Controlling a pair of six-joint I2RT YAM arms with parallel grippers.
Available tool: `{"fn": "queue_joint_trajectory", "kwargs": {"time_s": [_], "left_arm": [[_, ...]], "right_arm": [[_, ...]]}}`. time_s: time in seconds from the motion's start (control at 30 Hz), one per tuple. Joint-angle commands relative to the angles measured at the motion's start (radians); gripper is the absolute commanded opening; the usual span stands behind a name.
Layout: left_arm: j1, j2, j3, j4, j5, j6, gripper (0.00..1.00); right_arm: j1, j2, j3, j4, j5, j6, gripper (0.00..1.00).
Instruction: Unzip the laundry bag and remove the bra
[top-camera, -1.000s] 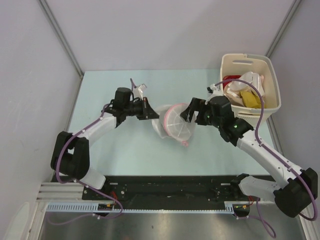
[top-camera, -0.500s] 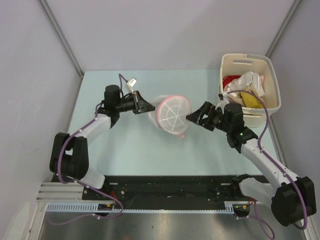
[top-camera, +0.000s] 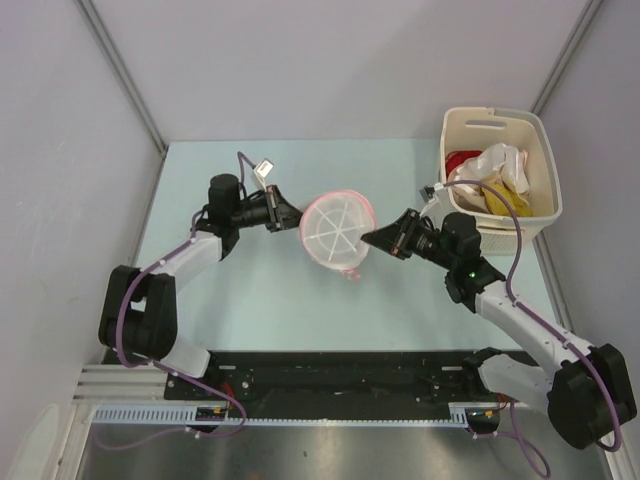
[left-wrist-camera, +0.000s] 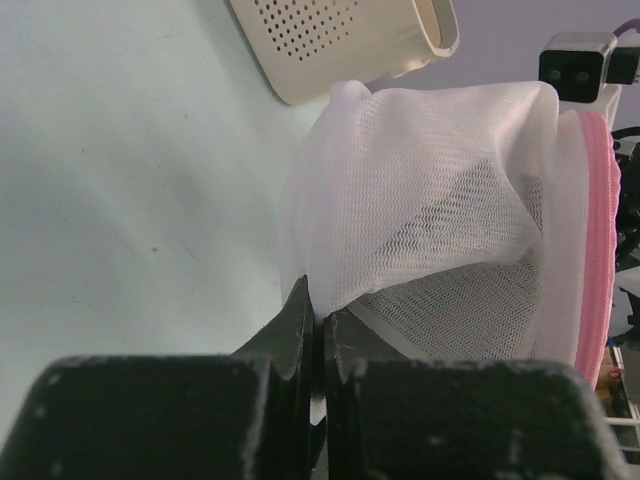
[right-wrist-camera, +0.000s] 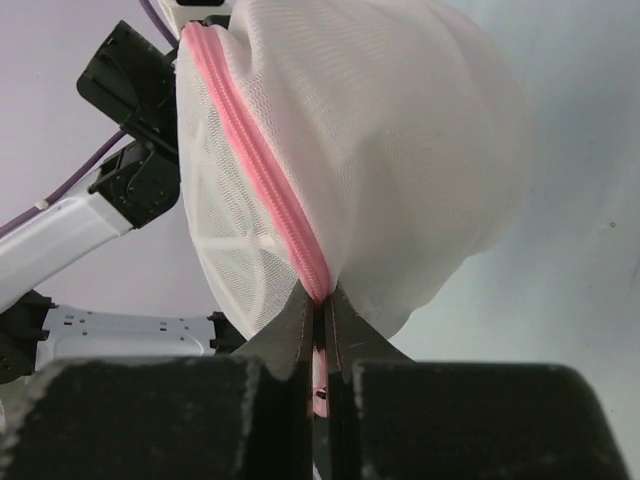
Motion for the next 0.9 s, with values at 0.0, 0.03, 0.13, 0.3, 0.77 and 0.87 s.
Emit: {"fn": "queue_joint_trajectory", "kwargs": {"time_s": [0.0,0.03,0.13,0.3,0.77,0.87], "left_arm": [[0.002,-0.007,0.005,-0.004,0.047,0.008,0.04],[0.002,-0.002,0.028,-0.035,0.043,0.025,0.35],[0.004,0.012,0.112,-0.292,-0.06,0.159,1.0],[-0.001,-0.114,0.144,-0.532,-0.38,0.314,1.0],[-0.159,-0.252,-0.114,-0.369,-0.237,-0.065,0.91],[-0.165,-0.264,-0.248,-0.138,-0.233,-0.3,1.0]], "right_arm": [[0.024,-0.015,0.005,0.033,0.073,0.02,0.0],[0.03,-0.018,0.005,0.008,0.11,0.023,0.0],[0.034,-0.027,0.005,-0.07,0.209,0.052,0.0],[0.023,0.025,0.005,-0.238,0.326,0.178,0.0],[0.015,0.142,0.02,-0.124,0.32,0.284,0.0],[0.012,0.145,0.022,-0.11,0.312,0.279,0.0]]}}
